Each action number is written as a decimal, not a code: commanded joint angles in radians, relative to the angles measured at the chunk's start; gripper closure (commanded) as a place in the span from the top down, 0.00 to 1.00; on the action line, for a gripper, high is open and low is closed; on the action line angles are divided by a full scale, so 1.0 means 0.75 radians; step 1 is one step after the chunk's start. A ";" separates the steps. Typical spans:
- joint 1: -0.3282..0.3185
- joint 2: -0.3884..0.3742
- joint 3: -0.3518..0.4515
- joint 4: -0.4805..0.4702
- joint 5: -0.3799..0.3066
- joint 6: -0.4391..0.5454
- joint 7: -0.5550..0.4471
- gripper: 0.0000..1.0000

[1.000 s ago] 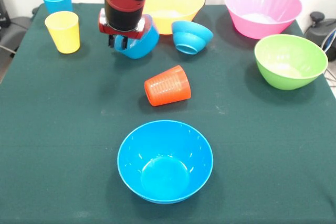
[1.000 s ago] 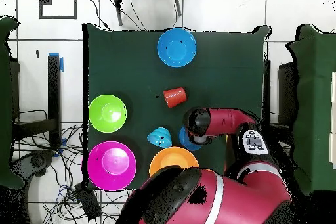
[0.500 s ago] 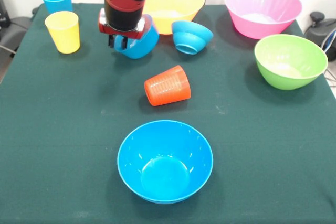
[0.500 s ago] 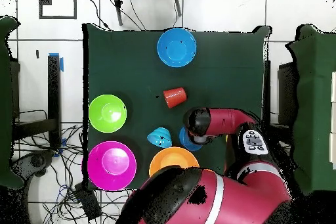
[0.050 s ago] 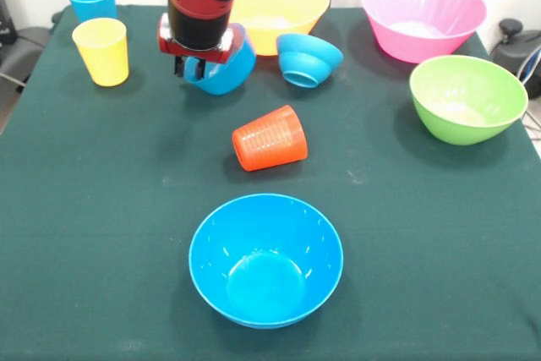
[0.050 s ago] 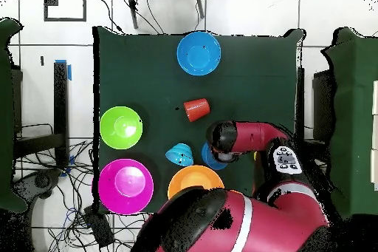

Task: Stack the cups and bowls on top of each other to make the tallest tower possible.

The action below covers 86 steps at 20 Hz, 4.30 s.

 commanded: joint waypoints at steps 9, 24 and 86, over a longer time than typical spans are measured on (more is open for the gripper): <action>-0.125 -0.011 0.175 -0.126 0.018 0.187 -0.174 0.00; -0.151 -0.160 0.224 -0.133 0.023 0.411 -0.228 0.00; -0.090 -0.154 0.274 -0.210 0.009 0.399 -0.109 0.00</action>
